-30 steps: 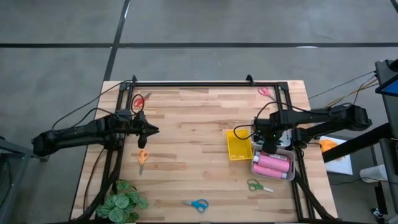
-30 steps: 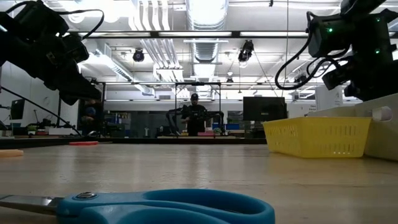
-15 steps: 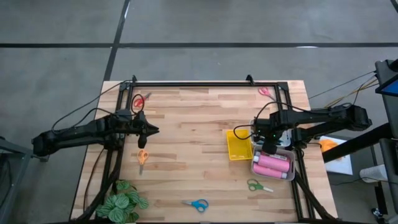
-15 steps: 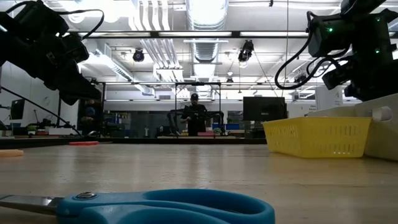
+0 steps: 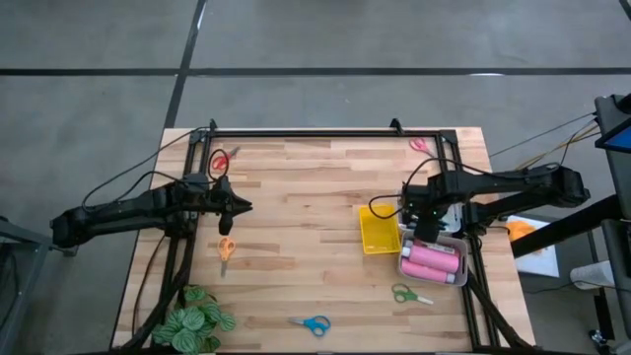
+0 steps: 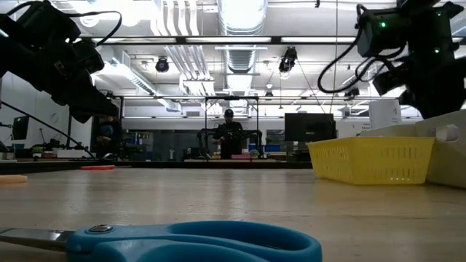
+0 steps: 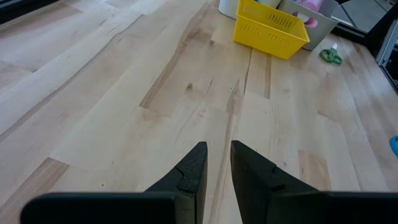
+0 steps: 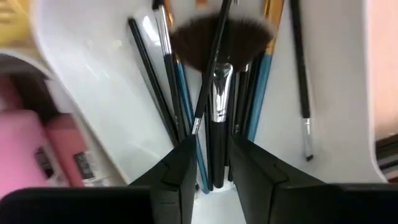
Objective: Pick & Place Paint Supplies
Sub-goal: Put the green scissors into the yellow bin
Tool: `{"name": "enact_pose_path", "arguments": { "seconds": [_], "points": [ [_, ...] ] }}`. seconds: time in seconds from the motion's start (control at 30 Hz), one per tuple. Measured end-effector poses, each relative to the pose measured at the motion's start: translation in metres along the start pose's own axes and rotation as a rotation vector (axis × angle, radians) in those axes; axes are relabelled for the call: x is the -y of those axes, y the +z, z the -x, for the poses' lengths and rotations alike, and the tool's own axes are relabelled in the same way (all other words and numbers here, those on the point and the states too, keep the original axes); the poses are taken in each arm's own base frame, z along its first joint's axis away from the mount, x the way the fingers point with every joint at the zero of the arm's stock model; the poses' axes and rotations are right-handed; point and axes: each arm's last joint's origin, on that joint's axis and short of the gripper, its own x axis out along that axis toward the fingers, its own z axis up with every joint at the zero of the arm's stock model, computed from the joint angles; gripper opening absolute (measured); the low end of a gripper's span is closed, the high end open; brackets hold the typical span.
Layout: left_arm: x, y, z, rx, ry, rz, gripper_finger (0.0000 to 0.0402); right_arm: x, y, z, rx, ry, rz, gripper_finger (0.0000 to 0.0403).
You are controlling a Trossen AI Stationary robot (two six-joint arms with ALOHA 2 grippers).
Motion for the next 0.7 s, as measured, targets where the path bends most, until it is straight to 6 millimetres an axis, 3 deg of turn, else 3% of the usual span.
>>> {"name": "enact_pose_path", "arguments": {
  "seconds": [0.23,0.5,0.7],
  "points": [
    [0.000,0.000,0.000,0.000,0.000,0.000,0.0072,-0.001,0.009,0.035,0.167,-0.008,-0.002,0.0093],
    [0.000,0.000,0.000,0.000,0.000,0.000,0.0072,-0.003,0.021,0.073,0.583,0.056,0.007,0.0093],
    [0.000,0.000,0.000,0.000,0.000,0.000,0.0072,-0.005,0.037,0.087,0.874,0.112,0.042,0.0093]
  ]
}}
